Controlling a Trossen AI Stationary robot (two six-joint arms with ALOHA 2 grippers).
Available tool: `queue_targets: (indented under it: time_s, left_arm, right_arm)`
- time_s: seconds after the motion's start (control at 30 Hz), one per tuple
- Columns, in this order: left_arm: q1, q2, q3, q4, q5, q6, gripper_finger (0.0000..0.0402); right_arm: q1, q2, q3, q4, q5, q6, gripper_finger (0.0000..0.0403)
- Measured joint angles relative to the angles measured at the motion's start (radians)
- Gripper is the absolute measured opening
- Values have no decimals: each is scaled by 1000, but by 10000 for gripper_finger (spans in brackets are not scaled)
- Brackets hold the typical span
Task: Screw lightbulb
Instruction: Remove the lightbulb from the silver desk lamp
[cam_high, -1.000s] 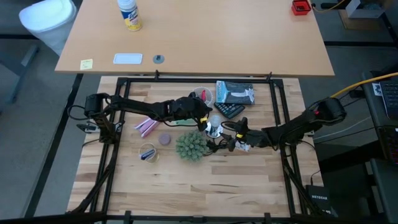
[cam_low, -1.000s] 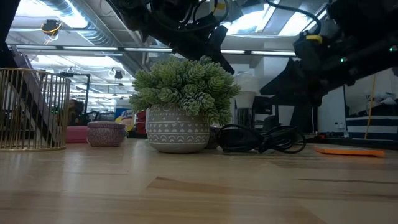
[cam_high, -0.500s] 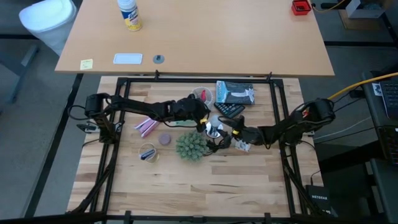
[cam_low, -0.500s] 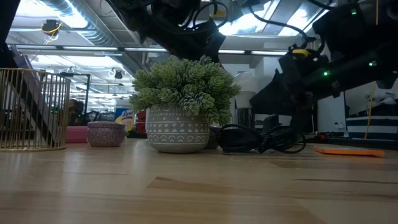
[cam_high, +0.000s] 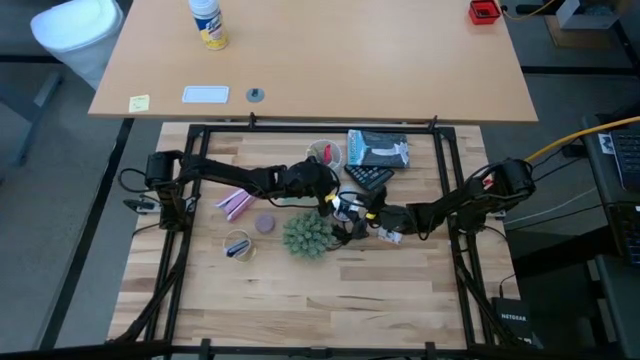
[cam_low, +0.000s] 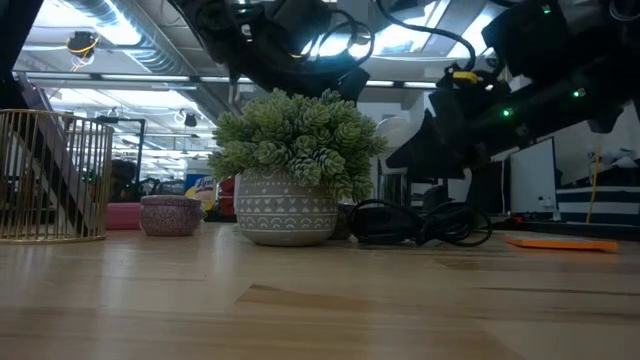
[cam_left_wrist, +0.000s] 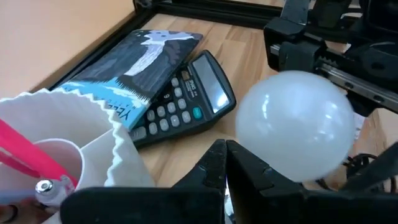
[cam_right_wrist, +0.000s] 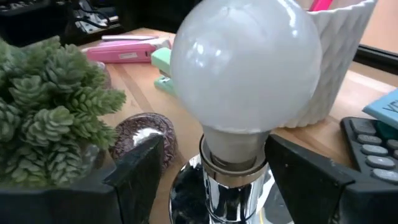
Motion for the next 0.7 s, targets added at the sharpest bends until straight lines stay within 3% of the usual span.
queue_targets:
  time_s: [0.7]
  left_arm:
    - [-94,0,0,1,-4,-23,1]
  right_arm:
    - [0,0,-1,-9,41,2,286]
